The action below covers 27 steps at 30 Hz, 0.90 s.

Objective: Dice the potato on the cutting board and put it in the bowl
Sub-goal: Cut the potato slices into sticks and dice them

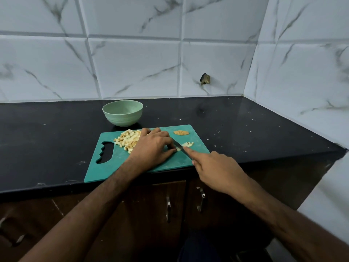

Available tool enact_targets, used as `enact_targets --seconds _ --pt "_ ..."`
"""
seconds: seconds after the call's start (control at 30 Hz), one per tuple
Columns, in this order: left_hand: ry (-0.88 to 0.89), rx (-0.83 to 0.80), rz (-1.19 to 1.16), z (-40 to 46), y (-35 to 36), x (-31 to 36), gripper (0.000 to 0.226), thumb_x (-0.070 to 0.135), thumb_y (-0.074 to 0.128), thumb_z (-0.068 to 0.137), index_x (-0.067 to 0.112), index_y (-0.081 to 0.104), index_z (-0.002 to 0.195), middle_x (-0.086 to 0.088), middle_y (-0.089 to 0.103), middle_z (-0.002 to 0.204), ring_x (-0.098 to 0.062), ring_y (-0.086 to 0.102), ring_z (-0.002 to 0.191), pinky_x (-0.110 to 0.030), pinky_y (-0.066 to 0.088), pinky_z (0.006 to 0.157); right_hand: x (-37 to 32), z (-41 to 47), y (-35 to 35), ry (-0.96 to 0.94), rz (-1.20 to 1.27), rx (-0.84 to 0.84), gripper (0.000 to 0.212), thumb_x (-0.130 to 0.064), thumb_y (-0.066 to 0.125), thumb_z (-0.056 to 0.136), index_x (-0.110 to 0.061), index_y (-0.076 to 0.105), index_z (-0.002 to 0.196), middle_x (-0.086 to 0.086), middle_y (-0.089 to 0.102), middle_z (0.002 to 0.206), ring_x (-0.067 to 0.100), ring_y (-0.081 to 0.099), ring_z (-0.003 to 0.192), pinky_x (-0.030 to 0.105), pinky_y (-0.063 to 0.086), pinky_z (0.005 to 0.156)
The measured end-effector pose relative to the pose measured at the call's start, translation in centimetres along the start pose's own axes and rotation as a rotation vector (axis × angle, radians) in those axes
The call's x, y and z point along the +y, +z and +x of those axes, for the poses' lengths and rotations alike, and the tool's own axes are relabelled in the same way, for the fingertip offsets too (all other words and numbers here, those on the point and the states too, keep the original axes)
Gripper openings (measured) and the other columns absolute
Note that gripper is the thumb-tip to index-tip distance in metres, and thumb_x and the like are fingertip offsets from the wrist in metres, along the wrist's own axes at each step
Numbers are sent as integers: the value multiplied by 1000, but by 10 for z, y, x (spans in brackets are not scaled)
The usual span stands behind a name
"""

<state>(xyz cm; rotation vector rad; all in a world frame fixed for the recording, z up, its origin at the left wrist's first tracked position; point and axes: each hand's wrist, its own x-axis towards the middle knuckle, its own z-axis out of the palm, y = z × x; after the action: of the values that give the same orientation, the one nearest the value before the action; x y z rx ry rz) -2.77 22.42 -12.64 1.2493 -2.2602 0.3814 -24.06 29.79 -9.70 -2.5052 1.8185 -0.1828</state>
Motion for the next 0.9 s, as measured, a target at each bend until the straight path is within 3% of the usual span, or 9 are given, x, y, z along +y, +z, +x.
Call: enact_targets --seconds 0.13,0.2,0.37,0.47,0.67,0.73,0.8,0.9 --pt "-19 21 19 -1 -1 3 14 47 68 89 33 72 90 15 64 89 -14 56 93 -38 29 83 -1 7 -9 6 37 13 50 -37 28 111 -49 17 159 2 62 119 10 52 77 32 41 67" --pt "-41 40 31 -2 -1 3 16 48 67 87 33 72 88 16 63 87 -14 55 93 -42 33 87 -1 3 -15 12 55 49 50 -38 28 111 -50 17 158 1 63 121 7 43 67 32 39 65" --pt "-50 33 17 -3 0 0 18 51 67 88 34 72 91 17 61 88 -12 54 95 -42 32 90 -2 -13 -7 -6 39 19 50 -40 28 111 -52 14 157 -5 58 106 7 45 66 30 44 64" --pt "-52 6 0 -1 1 -1 19 51 66 89 35 74 92 18 61 91 -10 53 97 -39 30 90 -5 -14 2 -2 17 39 52 -40 28 110 -50 12 158 -2 64 109 13 56 78 35 52 72" --pt "-39 1 11 -2 -1 -1 24 55 60 89 36 74 95 19 61 91 -9 53 98 -35 24 88 -9 4 2 -13 1 21 51 -37 30 110 -48 18 158 3 64 125 23 63 98 40 50 79" --pt "-34 12 36 -6 -4 1 28 58 55 90 37 72 97 18 61 91 -11 53 98 -40 28 91 -7 10 -6 4 84 -10 49 -37 31 110 -51 22 157 2 63 124 17 62 88 38 51 77" --pt "-36 37 69 -12 -8 0 32 58 50 89 34 70 96 14 63 92 -14 55 96 -44 32 91 -3 12 -14 11 140 3 48 -38 31 110 -54 23 155 -2 61 108 7 55 70 31 48 65" --pt "-50 48 87 -21 -11 -7 22 49 60 89 31 70 97 12 64 96 -17 55 100 -45 30 93 2 6 -21 -6 127 40 48 -40 31 111 -56 21 154 -10 56 96 5 51 66 24 36 54"
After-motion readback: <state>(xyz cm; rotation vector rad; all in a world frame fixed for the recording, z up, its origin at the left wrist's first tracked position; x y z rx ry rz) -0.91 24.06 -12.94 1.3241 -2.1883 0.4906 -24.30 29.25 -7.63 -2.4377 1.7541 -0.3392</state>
